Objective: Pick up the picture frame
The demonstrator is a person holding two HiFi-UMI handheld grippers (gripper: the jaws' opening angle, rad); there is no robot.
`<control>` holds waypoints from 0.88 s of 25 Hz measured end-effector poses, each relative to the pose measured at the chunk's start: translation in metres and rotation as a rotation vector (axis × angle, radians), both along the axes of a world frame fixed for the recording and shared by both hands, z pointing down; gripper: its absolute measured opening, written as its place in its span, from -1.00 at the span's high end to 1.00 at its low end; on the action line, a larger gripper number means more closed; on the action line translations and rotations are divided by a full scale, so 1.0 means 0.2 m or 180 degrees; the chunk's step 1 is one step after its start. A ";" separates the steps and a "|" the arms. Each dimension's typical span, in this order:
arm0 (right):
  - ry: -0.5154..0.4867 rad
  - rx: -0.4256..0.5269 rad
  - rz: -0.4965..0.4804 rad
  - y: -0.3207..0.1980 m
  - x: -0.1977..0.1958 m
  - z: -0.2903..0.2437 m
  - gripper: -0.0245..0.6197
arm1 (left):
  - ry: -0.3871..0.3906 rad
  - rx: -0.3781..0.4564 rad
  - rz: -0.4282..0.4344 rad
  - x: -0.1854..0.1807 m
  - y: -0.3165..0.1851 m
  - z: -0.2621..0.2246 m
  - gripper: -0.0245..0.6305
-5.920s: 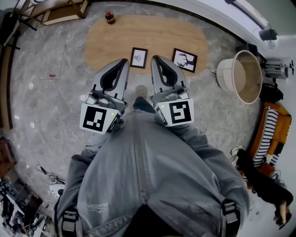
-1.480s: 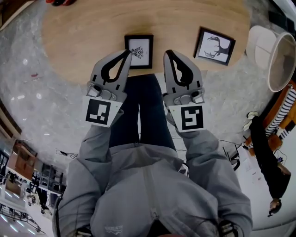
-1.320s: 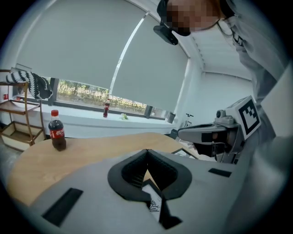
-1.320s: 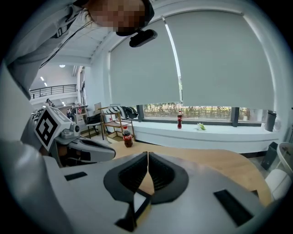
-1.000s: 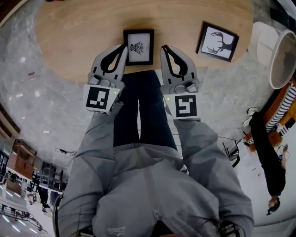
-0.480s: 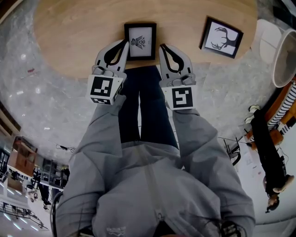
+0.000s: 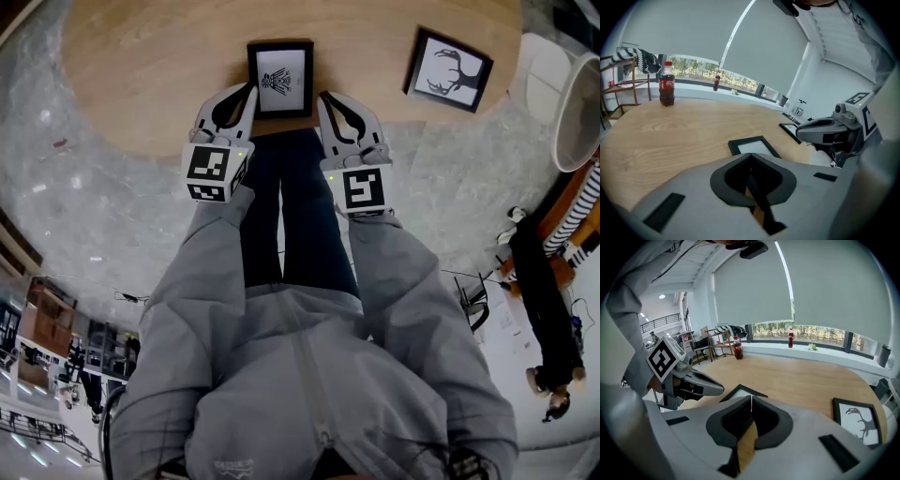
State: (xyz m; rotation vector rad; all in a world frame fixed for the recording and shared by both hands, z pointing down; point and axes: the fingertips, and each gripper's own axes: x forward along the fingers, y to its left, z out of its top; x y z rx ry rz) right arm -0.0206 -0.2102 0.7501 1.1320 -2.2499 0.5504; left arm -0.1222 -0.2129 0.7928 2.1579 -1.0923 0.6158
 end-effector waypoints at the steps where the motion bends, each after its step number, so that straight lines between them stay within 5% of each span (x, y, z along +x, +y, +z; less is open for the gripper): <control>1: 0.0000 -0.0010 -0.0007 0.01 0.00 0.01 0.82 | -0.0010 -0.0046 -0.0008 0.00 0.01 0.02 0.87; 6: 0.0040 -0.0030 -0.0129 0.05 -0.02 0.05 0.82 | -0.0066 -0.0133 -0.0014 -0.01 0.05 0.08 0.84; 9: 0.0001 -0.0136 -0.0030 0.07 -0.02 0.06 0.82 | -0.0103 -0.0208 -0.0013 0.00 0.06 0.10 0.50; 22: 0.0001 -0.0279 0.0078 0.15 0.08 0.13 0.82 | -0.0382 -0.0471 -0.0048 0.05 0.07 0.22 0.52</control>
